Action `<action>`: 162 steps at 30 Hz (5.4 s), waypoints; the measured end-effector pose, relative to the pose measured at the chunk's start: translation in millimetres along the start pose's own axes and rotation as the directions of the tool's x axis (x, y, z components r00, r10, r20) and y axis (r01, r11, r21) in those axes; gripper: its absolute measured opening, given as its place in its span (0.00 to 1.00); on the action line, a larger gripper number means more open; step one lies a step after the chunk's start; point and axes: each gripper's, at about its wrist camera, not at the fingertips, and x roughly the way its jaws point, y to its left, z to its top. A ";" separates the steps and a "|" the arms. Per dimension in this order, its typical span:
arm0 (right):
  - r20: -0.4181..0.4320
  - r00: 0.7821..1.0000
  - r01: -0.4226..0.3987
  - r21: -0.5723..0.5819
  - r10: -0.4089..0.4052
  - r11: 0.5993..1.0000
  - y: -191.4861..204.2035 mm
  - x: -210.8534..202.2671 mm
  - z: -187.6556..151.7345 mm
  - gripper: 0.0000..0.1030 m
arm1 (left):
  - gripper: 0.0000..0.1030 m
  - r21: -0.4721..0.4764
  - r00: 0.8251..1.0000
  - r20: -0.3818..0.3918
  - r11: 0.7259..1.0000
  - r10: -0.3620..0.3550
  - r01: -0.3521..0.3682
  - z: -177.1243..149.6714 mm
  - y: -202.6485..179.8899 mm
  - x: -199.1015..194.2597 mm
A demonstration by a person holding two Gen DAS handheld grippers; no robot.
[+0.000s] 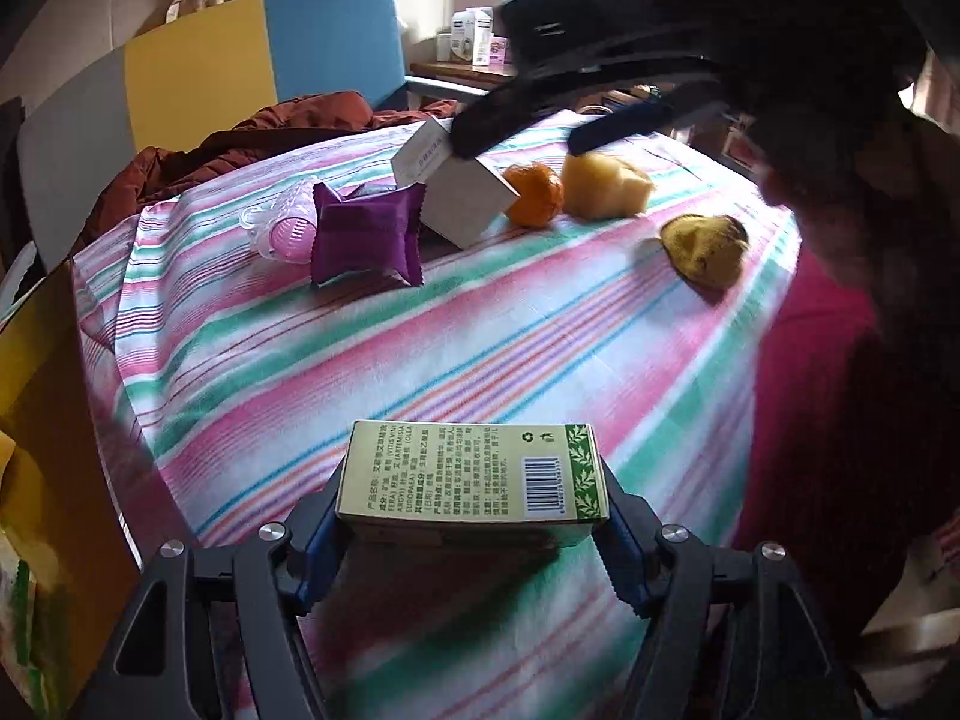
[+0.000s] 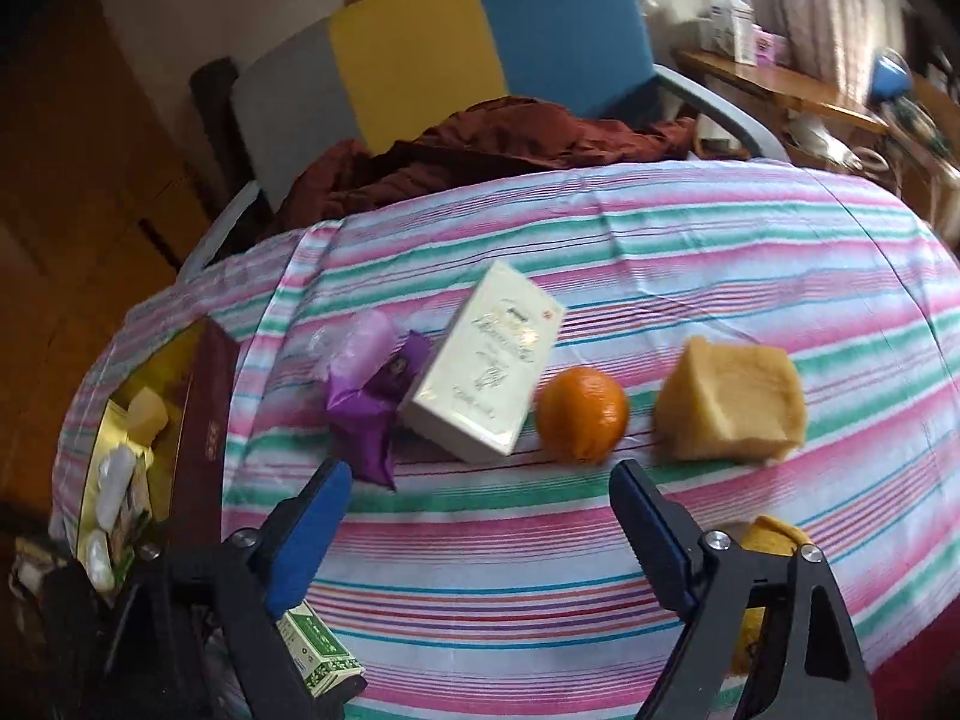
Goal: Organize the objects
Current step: 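Grasp the small green-and-white box with the left gripper, then carry the green box toward the tray with the left gripper while the right gripper grasps a purple packet, then release the green box and purple packet into the gold tray with both grippers, then move both grippers back over the table toward the remaining items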
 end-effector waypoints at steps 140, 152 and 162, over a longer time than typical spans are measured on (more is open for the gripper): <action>0.136 0.965 0.207 0.125 -0.223 0.970 -7.2 1.6 22.7 1.00 | 0.79 -0.418 0.946 -0.023 0.857 0.322 -0.302 -15.6 98.1 -108.8; 0.128 0.969 0.183 0.200 -0.210 0.963 -20.9 -3.5 21.6 1.00 | 0.77 -0.320 0.976 -0.019 0.923 0.217 -0.212 42.0 70.2 -70.7; 0.128 0.981 0.099 0.318 -0.146 0.943 -44.2 -8.6 20.3 1.00 | 0.77 -0.278 0.980 -0.063 0.940 0.188 -0.198 79.0 67.0 -30.3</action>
